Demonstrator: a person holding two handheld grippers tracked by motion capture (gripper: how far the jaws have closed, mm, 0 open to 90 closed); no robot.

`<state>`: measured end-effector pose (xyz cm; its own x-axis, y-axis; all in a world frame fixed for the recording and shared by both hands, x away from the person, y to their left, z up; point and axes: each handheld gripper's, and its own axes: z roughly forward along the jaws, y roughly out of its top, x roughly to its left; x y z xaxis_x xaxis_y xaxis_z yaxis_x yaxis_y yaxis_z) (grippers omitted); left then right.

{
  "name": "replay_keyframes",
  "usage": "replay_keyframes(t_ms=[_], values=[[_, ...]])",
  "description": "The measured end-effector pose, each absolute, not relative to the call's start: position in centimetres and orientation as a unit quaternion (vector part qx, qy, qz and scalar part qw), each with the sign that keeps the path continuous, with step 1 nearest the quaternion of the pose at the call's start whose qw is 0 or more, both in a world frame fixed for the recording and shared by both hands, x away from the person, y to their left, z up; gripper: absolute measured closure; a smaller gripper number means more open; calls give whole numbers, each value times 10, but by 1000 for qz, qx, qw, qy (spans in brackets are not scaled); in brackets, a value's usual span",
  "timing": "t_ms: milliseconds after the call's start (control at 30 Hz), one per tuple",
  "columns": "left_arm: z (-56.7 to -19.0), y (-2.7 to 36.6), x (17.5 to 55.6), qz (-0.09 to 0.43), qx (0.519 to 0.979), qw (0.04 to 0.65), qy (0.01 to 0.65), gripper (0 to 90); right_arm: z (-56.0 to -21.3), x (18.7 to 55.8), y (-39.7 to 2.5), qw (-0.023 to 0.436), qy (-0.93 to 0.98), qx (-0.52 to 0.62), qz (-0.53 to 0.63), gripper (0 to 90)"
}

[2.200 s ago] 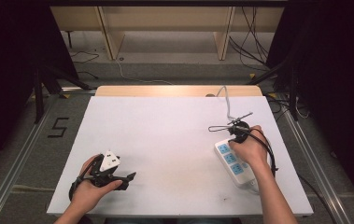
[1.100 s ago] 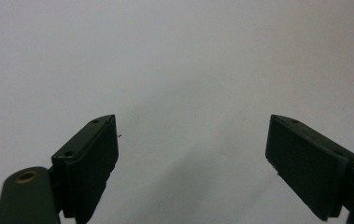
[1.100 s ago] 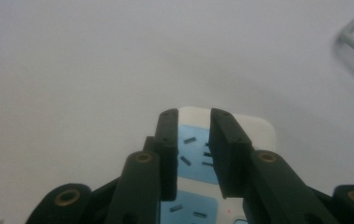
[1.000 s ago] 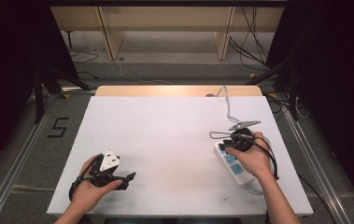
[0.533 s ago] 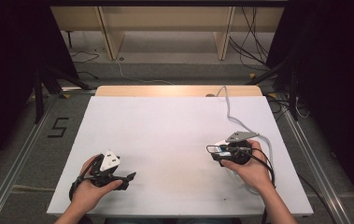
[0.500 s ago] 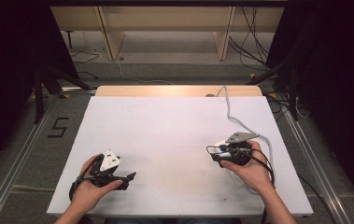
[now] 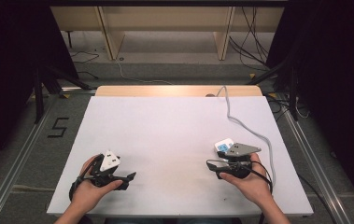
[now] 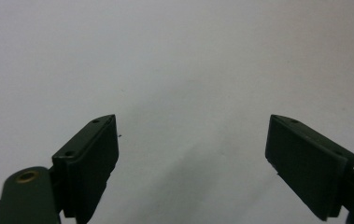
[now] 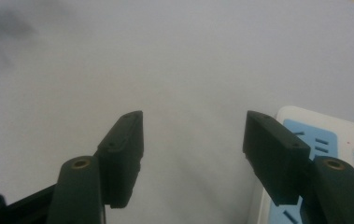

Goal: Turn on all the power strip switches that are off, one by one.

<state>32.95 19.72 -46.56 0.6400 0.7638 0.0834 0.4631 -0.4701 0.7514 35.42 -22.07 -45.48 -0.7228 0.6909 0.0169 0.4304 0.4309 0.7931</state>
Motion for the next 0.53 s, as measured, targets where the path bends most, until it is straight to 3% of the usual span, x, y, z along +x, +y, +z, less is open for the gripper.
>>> replay_keyframes(t_ms=[533], values=[[-466, 196, 330, 206, 829, 362, 373, 165, -462, 341, -223, 154, 823, 328, 438, 370]])
